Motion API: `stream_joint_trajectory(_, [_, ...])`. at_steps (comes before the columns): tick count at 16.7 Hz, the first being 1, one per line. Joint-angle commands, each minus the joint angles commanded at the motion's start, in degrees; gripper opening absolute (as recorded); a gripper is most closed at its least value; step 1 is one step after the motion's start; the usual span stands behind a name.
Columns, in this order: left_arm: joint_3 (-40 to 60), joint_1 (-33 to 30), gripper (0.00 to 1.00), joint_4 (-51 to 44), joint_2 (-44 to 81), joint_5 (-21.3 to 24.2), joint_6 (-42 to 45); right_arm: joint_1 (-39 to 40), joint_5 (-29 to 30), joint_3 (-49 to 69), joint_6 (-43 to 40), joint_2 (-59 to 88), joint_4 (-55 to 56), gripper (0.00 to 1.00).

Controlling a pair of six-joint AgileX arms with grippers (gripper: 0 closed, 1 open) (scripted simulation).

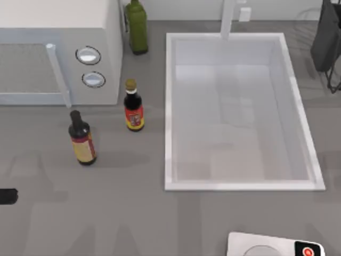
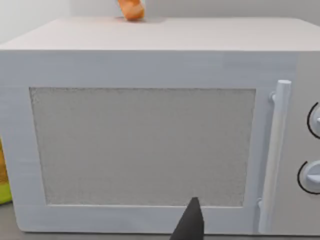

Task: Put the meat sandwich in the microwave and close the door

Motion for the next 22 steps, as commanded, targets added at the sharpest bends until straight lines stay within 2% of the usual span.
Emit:
stream_joint_trajectory(4, [0.00, 0.00, 0.02, 0.00, 0.00, 0.00, 0.00, 0.00, 0.00, 0.00, 0.00, 0.00, 0.00, 1.00])
stream_joint_trajectory(5, [0.00, 0.00, 0.00, 0.00, 0.00, 0.00, 0.00, 0.00, 0.00, 0.00, 0.00, 0.00, 0.00, 1.00])
stream_joint_trajectory(14, [0.14, -0.17, 0.00, 0.03, 0.18, -0.18, 0.00, 0.00, 0.00, 0.00, 0.00, 0.00, 0.00, 1.00])
stream_joint_trajectory(22, [4.00, -6.41, 0.00, 0.78, 4.73, -6.44, 0.08, 0.00, 0.00, 0.00, 0.00, 0.00, 0.00, 1.00])
